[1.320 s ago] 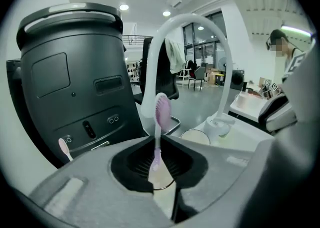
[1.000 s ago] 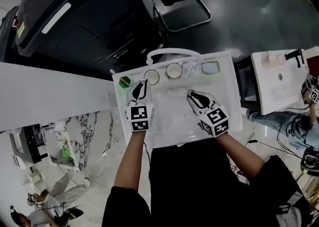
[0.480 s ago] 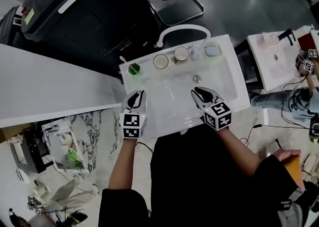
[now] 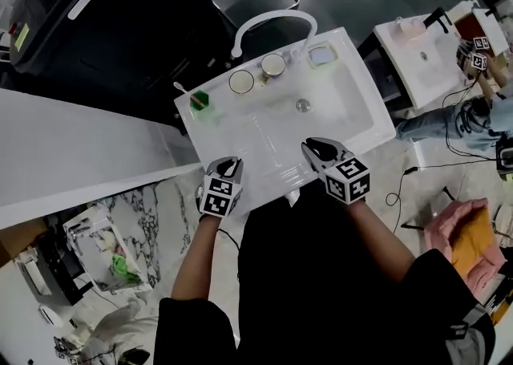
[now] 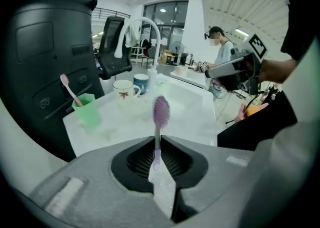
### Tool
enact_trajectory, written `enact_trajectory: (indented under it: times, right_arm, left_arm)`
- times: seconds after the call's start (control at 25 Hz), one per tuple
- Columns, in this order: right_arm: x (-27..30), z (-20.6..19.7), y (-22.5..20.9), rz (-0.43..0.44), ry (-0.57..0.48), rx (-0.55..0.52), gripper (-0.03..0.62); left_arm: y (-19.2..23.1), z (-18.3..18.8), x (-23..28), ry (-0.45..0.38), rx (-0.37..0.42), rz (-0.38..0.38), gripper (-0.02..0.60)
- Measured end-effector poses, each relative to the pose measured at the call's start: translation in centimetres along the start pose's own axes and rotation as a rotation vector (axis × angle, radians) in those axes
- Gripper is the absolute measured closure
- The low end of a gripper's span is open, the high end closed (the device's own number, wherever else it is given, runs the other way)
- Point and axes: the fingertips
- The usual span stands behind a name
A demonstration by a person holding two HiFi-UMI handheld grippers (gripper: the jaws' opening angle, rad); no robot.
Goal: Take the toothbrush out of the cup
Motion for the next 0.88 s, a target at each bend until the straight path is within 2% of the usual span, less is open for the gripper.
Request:
enact_trajectory:
  times: [0.16, 0.44, 0.64, 0.88]
  right_arm:
    - [-1.2, -1.6, -0.7, -0.047, 0.023, 0.024, 0.54]
    - [-3.4, -3.5, -1.6, -0.126, 0.026, 0.067, 0.54]
    - [-4.6, -4.4, -2.2, -0.169, 0.027, 0.097, 0.54]
    - [-5.2, -4.6, -3.2, -0.202, 0.026, 0.119, 0.54]
  left_arm:
    - [-1.1, -1.6, 2.2, 0.075, 0.01, -0.067, 0.534]
    - [-1.4, -0.7, 5.3, 0.1, 0.003, -0.137, 0.534]
    - [-1.4, -0.2, 7.9, 0.116, -0.008, -0.154, 0.534]
    - [-3.1, -2.2, 10.4, 0.178, 0.033, -0.199, 0.534]
Point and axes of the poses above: the fingertips, and each gripper's own axes: x forward along the fingers, y to its left, z out of its top, and after that the axes turned 8 degrees about -x, right-handed
